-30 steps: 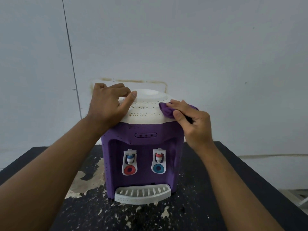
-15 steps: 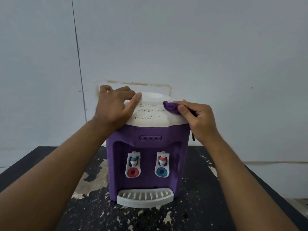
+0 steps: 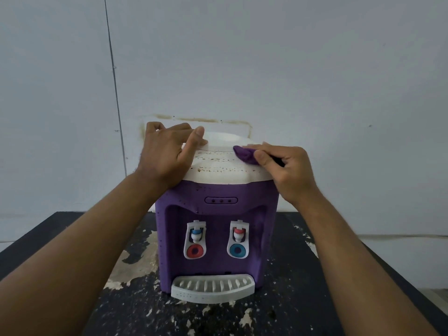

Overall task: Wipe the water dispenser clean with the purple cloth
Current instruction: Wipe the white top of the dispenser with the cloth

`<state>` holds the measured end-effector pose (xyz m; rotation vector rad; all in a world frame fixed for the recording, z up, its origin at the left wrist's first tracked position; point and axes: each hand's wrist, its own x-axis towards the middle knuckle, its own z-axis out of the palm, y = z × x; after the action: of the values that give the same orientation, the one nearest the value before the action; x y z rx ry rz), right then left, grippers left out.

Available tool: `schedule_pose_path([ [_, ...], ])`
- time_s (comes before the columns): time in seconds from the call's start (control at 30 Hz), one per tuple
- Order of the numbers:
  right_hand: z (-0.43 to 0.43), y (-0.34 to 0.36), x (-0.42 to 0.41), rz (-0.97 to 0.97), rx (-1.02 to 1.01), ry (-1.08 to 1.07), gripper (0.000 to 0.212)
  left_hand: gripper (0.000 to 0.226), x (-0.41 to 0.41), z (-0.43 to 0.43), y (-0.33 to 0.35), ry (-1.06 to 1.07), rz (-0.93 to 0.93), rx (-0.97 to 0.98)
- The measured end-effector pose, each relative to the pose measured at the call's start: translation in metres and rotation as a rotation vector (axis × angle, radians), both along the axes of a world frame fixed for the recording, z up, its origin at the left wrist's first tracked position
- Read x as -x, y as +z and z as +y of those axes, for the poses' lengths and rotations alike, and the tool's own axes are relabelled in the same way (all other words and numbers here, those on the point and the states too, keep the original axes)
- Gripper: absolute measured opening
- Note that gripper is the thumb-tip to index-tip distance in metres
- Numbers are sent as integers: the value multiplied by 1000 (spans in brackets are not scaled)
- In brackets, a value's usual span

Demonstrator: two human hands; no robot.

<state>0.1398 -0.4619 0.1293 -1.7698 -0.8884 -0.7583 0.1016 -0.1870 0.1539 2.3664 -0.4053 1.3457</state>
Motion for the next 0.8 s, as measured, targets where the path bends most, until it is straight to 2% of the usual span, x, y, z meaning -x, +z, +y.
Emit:
schedule_pose_path([
  [0.1, -10, -5, -6, 109, -197, -30, 22, 69, 0, -1, 1, 3, 0, 4],
  [0.17, -4, 0, -7, 115, -170, -117, 20, 69, 0, -2, 1, 18, -1, -3],
  [0.33, 25, 2, 14, -65, 46, -113, 25, 70, 0, -1, 1, 25, 6, -1],
  [0.47, 12, -29, 19, -201, -73, -46, 27, 69, 1, 0, 0, 28, 16, 3],
  [0.63, -3, -29, 8, 45, -323, -118, 24, 64, 2, -3, 1, 32, 15, 11],
  [0.7, 1, -15, 7, 57, -269, -153, 20, 62, 3, -4, 0, 42, 10, 8],
  [0.8, 20, -4, 18, -47, -95, -137, 21, 60, 3, -2, 0, 47, 9, 10],
])
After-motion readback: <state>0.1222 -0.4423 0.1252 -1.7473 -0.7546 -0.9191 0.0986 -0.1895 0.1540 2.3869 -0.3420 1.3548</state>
